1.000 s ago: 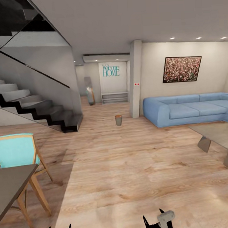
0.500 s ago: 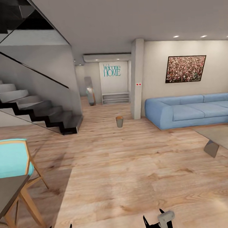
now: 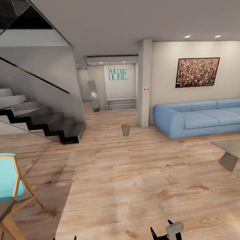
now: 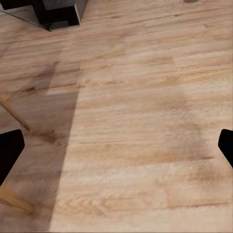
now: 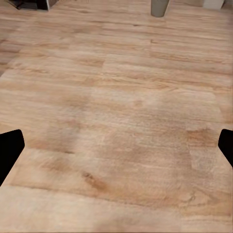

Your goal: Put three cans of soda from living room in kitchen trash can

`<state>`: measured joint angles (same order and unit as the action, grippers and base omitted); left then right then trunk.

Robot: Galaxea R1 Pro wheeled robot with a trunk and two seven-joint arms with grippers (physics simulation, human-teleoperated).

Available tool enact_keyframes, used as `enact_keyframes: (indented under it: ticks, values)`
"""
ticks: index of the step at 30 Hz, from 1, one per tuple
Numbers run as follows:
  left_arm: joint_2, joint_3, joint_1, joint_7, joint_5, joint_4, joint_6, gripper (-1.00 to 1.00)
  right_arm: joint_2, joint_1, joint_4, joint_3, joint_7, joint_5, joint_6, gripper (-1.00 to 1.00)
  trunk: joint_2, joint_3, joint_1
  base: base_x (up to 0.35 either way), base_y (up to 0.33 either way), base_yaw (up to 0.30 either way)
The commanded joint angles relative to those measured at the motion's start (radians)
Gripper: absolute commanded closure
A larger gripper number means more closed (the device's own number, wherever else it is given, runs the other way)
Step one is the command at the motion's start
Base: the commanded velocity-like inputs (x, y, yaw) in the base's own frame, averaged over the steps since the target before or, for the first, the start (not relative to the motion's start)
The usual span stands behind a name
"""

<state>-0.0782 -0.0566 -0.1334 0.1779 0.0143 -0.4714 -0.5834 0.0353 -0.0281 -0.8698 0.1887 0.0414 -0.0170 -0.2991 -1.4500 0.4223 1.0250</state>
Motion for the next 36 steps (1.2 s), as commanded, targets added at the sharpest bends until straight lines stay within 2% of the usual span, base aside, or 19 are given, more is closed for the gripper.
enact_keyframes:
  ticks: [1,36]
  values:
    - [0.0,0.0,0.0,0.0,0.0,0.001,0.0,-1.0,0.0,0.0,0.0,0.0,0.0,0.0,0.0,-1.0,0.0,0.0,0.0,0.324,-0.091,0.0]
    - [0.0,-0.002,0.0,0.0,0.001,0.005,0.0,-1.0,0.001,0.0,0.0,0.0,0.0,0.0,0.0,-1.0,0.0,0.0,0.0,0.324,-0.109,0.0]
